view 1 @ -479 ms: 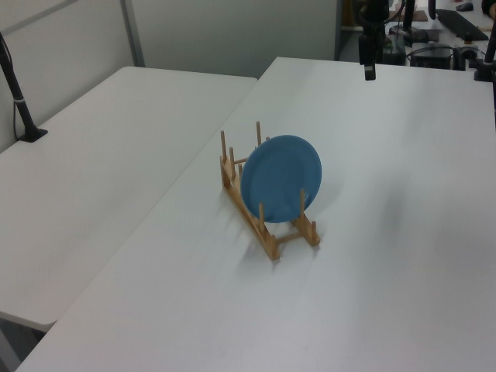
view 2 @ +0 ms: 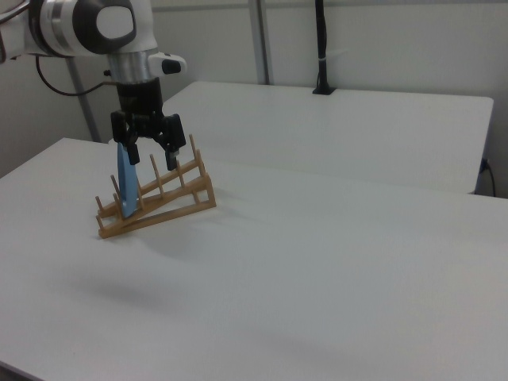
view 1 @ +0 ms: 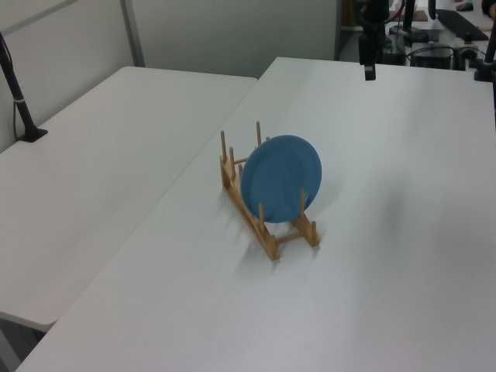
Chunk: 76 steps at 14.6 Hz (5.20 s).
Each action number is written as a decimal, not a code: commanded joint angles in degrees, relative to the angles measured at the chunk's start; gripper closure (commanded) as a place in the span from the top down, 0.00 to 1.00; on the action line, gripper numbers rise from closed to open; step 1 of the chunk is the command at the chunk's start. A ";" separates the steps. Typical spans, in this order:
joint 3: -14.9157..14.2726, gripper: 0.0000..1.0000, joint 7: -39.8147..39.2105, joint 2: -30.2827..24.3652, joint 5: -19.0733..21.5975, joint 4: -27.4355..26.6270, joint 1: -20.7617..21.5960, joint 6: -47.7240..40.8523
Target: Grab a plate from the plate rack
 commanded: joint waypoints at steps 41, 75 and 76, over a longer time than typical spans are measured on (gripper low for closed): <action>11.53 0.18 13.93 12.79 -35.37 -1.35 16.13 30.18; -14.74 0.00 -15.14 7.08 21.14 -5.03 2.78 11.28; -15.53 0.00 -17.08 7.60 21.14 -6.78 2.60 11.80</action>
